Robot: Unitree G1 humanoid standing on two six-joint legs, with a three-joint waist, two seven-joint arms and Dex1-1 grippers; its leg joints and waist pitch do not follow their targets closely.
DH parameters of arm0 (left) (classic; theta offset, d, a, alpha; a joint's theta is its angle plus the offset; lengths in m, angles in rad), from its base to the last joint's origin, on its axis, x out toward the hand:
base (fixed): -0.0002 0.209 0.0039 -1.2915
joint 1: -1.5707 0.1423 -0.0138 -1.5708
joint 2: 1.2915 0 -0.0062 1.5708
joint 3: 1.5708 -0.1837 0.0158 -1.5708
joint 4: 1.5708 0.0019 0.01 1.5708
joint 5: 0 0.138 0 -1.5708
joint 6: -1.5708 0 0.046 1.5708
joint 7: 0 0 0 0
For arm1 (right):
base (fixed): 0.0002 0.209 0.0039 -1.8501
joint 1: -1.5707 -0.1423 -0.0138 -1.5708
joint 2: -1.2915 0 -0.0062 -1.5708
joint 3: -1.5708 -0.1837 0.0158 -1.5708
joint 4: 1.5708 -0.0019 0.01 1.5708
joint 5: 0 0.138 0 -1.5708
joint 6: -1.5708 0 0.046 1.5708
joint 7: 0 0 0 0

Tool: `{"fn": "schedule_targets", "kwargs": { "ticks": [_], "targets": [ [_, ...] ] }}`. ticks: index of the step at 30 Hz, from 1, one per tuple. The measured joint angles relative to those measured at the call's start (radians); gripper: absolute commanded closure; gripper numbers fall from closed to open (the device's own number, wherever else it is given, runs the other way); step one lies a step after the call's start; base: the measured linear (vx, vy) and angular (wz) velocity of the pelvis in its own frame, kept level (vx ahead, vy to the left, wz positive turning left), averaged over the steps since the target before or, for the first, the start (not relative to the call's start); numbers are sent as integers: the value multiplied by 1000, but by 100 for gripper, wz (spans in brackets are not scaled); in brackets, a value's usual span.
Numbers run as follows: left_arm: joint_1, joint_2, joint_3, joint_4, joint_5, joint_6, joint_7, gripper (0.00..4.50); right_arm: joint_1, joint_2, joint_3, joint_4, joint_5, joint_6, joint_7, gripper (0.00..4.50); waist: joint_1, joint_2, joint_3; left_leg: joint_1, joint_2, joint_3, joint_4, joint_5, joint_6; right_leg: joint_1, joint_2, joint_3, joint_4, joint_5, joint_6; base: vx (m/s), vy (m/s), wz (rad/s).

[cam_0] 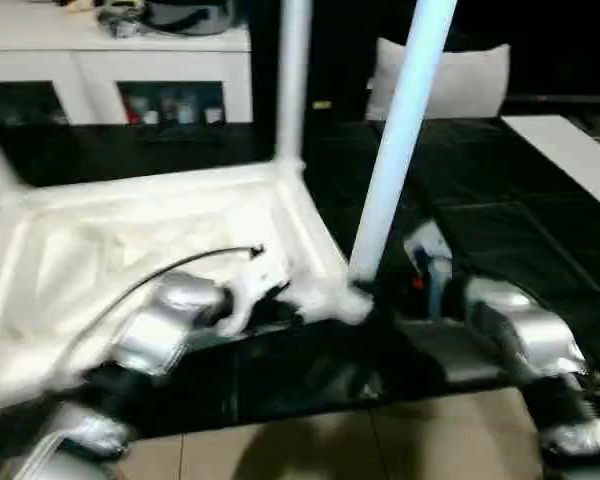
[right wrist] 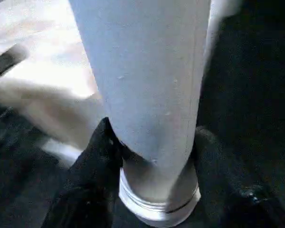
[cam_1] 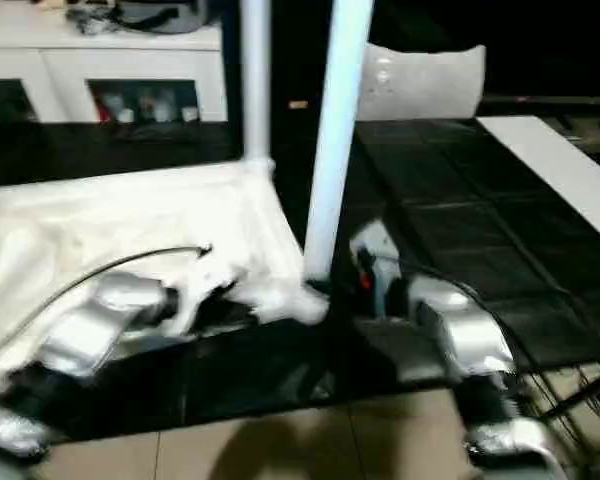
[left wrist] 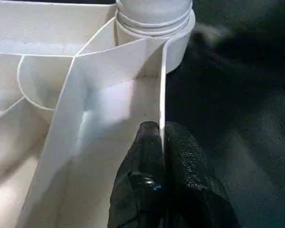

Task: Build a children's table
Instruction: Rotate leg to tighten

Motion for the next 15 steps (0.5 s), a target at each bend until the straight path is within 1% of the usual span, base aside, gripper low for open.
{"fn": "schedule_targets", "kwargs": {
  "ticks": [1, 3, 4, 5, 6, 7, 9, 10, 11, 12, 13, 15],
  "targets": [
    [-11, -33, 3, 8, 9, 20, 54, 450, -14, 28, -18, 16, -9, 0, -75, 256, -3, 0, 0, 0, 0, 0, 0, 0, 0, 0, 0, 0, 0, 0, 0, 0, 0, 0],
    [-14, -62, 7, 8, 11, 38, 102, 450, -20, 53, -33, 22, -10, -9, -137, 256, -3, 0, 0, -1, 0, 0, -4, 0, 1, -1, 0, -1, -1, 0, 1, 0, 0, 0],
    [-16, -71, 9, 7, 14, 42, 118, 450, -20, 67, -36, 23, -11, -17, -159, 222, -1, 1, 0, -1, 0, 0, -6, 1, 2, -2, 0, -1, -1, -1, 1, 0, 0, 0],
    [-16, -74, 10, 5, 16, 42, 127, 450, -20, 76, -42, 24, -15, -27, -179, 202, 0, 2, 0, -3, 0, -1, -6, 3, 6, -4, 1, -1, -1, -2, 1, 0, 0, 0],
    [-17, -74, 10, 2, 17, 42, 129, 450, -19, 80, -43, 24, -17, -36, -184, 188, 0, 2, 0, -5, 0, -1, -6, 2, 7, -5, 1, -1, 0, -3, 1, 0, 0, 0],
    [-17, -73, 9, -2, 18, 42, 128, 450, -16, 81, -42, 21, -18, -42, -181, 186, 2, 2, 0, -7, 0, -1, -6, 2, 8, -7, 1, 0, 0, -4, 2, 0, 0, 0],
    [-17, -71, 6, -7, 18, 41, 121, 450, -14, 80, -42, 14, -19, -42, -174, 165, 3, 2, 0, -8, 0, -1, -6, 1, 9, -8, 0, 0, 1, -5, 2, 0, 0, 0],
    [-16, -65, 3, -8, 18, 34, 116, 450, -9, 72, -40, 6, -19, -41, -156, 165, 3, 3, 0, -8, 0, 0, -6, 1, 9, -8, 0, 0, 1, -5, 1, 0, 0, 0],
    [-15, -61, 1, -8, 18, 27, 111, 450, -4, 64, -35, 2, -19, -42, -141, 151, 3, 3, 0, -8, 0, 0, -6, 1, 9, -8, 0, 0, 1, -5, 1, 0, 0, 0],
    [-13, -57, 1, -8, 18, 23, 107, 450, -1, 59, -31, 0, -19, -43, -131, 151, 3, 3, 0, -8, 0, 0, -6, 1, 9, -8, 0, 0, 1, -5, 1, 0, 0, 0],
    [-12, -54, 0, -8, 18, 18, 105, 450, 2, 51, -24, -4, -19, -46, -116, 134, 3, 4, 1, -7, 1, 0, -6, 1, 9, -8, 1, 0, 2, -5, 1, 0, 0, 0],
    [-9, -40, -2, -8, 16, 5, 85, 450, 6, 21, -6, -6, -19, -55, -80, 118, 4, 5, 1, -7, 1, 0, -6, 1, 9, -8, 1, 0, 2, -4, 0, 0, 0, 0]
  ]
}}
